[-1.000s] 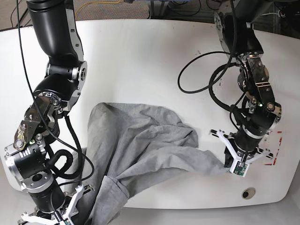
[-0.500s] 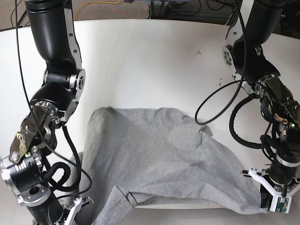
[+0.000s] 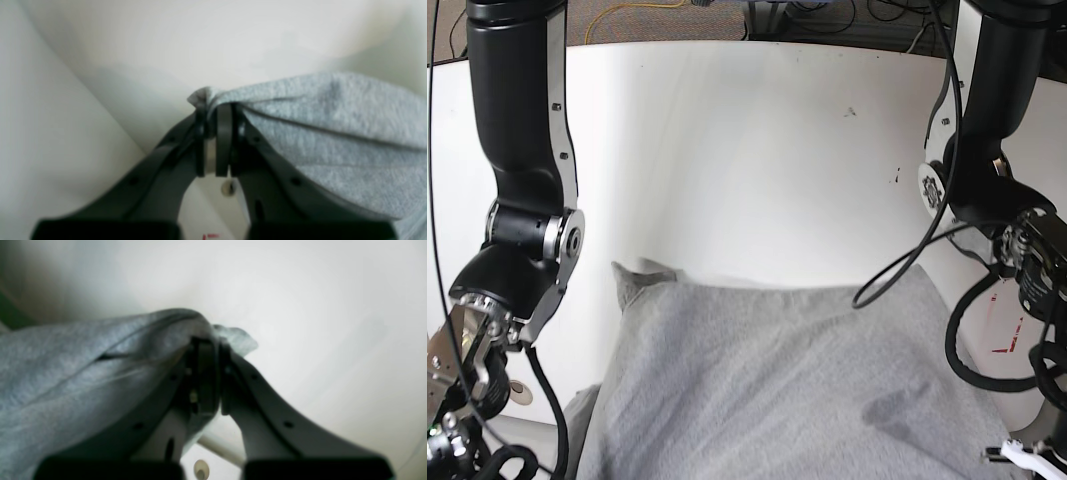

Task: Layout the t-shirt on the table in an organized manner, then fold the t-shirt properly
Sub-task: 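Stretch the grey shirt between both grippers, moving the left gripper away, then lay the grey shirt flat by lowering both grippers across the table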

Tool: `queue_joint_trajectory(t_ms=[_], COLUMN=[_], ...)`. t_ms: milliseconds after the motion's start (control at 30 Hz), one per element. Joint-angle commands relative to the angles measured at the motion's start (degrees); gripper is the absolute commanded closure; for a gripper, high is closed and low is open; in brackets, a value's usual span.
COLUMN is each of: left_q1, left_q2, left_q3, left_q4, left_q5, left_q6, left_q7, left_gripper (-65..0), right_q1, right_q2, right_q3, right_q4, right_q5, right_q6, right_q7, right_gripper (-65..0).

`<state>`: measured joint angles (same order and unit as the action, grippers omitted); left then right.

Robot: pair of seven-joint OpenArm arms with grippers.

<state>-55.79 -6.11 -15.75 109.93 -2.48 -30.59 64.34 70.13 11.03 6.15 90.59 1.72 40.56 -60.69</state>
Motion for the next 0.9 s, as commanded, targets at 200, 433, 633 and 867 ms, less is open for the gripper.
queue_joint_trajectory(t_ms=[200,433,633,867], left_q1=[-17.9,-23.9,-21.8,-11.9], left_q2=[-0.4,-0.4,-0.4,-0.4], left_q3=[0.2,0.2,0.1,-0.1], left_q4=[-5.8,-10.5,-10.1,-6.1], left_q5=[-0.6,-0.8,-0.8,-0.9], left_q6=[0.1,0.0,0.0,-2.3], left_q7=[-0.7,-0.6,-0.5,-0.5], left_gripper=[-1.0,-1.0,-1.0,-1.0], right_q1=[16.9,19.2,17.7,4.6], right_q2=[1.5,1.9,3.3,5.5], right_q3=[0.0,0.0,0.6,1.7], right_q4=[-9.7,-11.8,-11.5,-1.5], right_q5=[0.4,0.4,0.4,0.4], right_q6=[-0.6,-0.6,-0.6,-0.6], right_q7=[1.7,1.4,-3.0,-6.0], right_gripper=[0.0,0.0,0.0,0.0])
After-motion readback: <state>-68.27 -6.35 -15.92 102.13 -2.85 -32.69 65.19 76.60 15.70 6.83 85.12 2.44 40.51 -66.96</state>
